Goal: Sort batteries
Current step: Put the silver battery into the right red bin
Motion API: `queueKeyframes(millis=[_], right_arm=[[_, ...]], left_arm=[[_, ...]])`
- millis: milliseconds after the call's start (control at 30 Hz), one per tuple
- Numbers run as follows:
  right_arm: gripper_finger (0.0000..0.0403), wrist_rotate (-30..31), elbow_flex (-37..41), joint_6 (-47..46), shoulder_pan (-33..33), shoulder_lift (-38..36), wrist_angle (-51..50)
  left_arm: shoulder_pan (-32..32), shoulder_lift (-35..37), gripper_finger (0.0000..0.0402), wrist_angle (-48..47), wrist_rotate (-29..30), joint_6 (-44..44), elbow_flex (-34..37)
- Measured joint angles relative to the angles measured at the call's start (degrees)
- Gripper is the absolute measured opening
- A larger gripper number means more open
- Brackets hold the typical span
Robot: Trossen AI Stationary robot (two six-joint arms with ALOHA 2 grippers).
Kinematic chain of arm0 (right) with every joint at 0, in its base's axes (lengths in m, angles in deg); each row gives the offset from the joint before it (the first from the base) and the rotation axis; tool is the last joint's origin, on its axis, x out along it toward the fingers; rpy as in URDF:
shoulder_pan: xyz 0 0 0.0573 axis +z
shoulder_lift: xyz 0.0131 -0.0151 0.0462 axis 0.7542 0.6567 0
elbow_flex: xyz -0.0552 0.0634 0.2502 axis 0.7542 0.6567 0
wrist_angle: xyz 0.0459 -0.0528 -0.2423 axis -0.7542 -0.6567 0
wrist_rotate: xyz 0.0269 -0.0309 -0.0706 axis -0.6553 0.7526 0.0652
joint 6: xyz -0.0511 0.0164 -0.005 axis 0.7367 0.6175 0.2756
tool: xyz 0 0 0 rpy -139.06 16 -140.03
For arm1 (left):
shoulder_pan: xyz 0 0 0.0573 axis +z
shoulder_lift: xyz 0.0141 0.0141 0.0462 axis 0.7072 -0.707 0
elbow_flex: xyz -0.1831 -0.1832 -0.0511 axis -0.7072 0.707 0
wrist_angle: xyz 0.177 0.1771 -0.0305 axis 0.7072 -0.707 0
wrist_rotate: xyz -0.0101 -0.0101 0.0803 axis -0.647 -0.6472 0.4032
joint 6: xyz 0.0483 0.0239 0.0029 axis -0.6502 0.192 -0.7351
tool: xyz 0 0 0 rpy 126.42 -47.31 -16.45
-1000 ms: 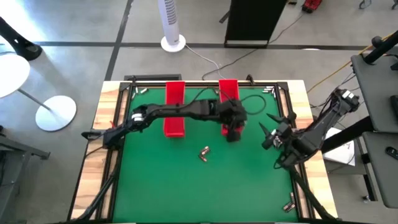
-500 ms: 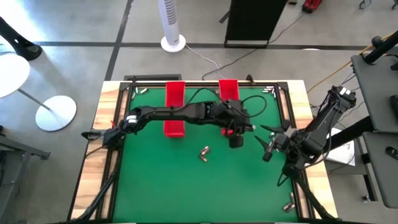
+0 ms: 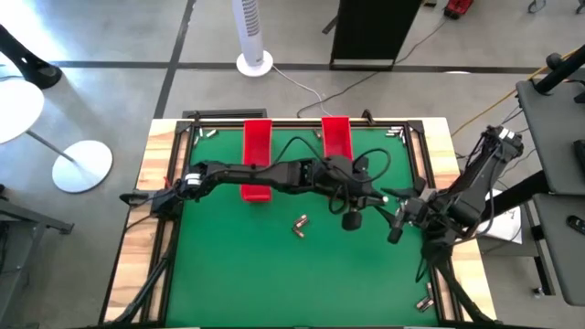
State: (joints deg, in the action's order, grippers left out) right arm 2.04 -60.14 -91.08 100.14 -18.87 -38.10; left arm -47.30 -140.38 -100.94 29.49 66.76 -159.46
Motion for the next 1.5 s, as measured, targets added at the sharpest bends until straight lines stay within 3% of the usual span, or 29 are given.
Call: queueKeyframes(millis=[433,833,1233,1500], right_arm=[[0.0169,2.41,-4.06,2.82,6.96,0.02,1.57],[0.0113,5.07,-4.54,3.07,7.07,0.04,3.02],[0.0056,4.98,-4.54,6.63,7.07,0.02,7.24],[0.0083,3.41,-4.54,6.55,7.05,0.02,7.44]], left_arm=[[-0.69,0.02,0.0030,5.97,0.02,-0.62,0.06],[-1.13,0.02,0.0030,13.82,-1.90,0.82,3.10],[-1.41,0.04,0.0030,14.53,-1.83,0.80,3.60],[-1.41,0.09,0.0030,14.27,-1.42,0.93,4.41]])
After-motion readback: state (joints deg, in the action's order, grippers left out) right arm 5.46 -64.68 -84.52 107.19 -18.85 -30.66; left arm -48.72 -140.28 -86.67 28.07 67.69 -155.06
